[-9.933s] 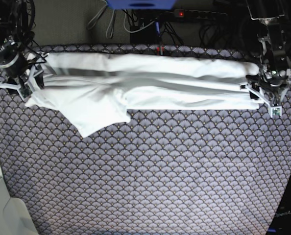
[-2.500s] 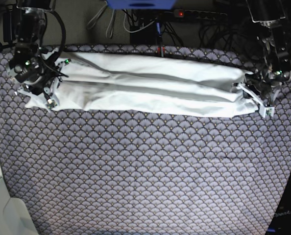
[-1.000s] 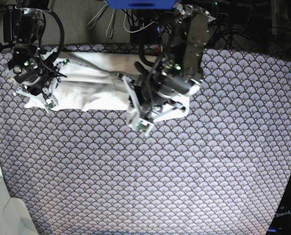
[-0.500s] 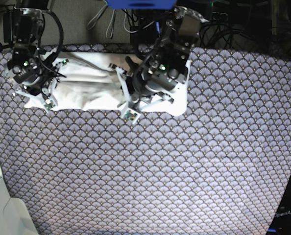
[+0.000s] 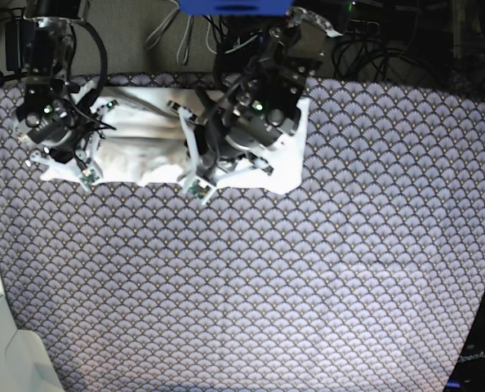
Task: Fold the T-shirt properly
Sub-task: 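Carry the left gripper's end over the strip toward the right gripper, then lower the folded end onto the strip and open the left gripper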
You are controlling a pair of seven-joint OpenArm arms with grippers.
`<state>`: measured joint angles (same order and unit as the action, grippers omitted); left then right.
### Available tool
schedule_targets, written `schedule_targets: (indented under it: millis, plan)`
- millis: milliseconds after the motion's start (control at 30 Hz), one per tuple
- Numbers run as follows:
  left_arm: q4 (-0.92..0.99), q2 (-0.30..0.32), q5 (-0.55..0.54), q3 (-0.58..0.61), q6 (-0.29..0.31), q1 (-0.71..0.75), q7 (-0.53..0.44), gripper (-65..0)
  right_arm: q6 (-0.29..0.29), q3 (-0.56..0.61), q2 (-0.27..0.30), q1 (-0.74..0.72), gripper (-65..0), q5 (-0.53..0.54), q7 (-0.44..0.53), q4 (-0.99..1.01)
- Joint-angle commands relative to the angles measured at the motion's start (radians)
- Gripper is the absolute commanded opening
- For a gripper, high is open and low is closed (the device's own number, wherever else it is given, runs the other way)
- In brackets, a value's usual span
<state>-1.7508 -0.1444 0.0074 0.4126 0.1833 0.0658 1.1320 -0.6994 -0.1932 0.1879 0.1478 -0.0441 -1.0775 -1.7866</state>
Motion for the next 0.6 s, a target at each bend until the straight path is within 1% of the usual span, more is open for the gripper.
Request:
schedule_targets:
  millis: [0,33,100,167,233,300,367,467,567]
  plan:
    - [-0.022,-0.013,-0.016,0.013,0.002,-0.014,-0.019,-64.4,0.001,0.002,0.011,-0.010,-46.9,0.003,0.007,-0.012]
    - [-0.022,-0.013,-0.016,0.015,0.002,-0.014,-0.017,-64.3,0.001,0.002,0.011,-0.010,-46.9,0.003,0.007,-0.012]
    - [-0.022,-0.013,-0.016,0.015,0.002,-0.014,-0.010,-60.4,0.001,0.002,0.011,-0.010,-46.9,0.003,0.007,-0.012]
    - [-0.022,-0.013,-0.016,0.012,0.002,-0.011,-0.010,-52.0,0.001,0.002,0.011,-0.010,-46.9,0.003,0.007,-0.012]
    - [-0.024,-0.013,-0.016,0.010,0.002,-0.010,-0.010,-42.1,0.001,0.002,0.011,-0.012,-46.9,0.003,0.007,-0.012]
    - [-0.031,-0.013,-0.024,0.010,0.003,-0.010,-0.013,-36.3,0.001,0.002,0.011,-0.012,-46.9,0.003,0.007,-0.012]
    - [-0.057,-0.013,-0.073,0.010,0.003,-0.010,-0.019,-34.7,0.001,0.002,0.011,-0.012,-46.9,0.003,0.007,-0.012]
    - [-0.116,-0.013,-0.156,0.002,0.003,-0.014,-0.019,-34.7,0.001,0.002,0.011,-0.012,-46.9,0.003,0.007,-0.012]
    - [-0.154,-0.013,-0.209,-0.031,0.011,-0.014,-0.019,-34.7,0.001,0.002,0.011,-0.012,-46.9,0.003,0.007,-0.012]
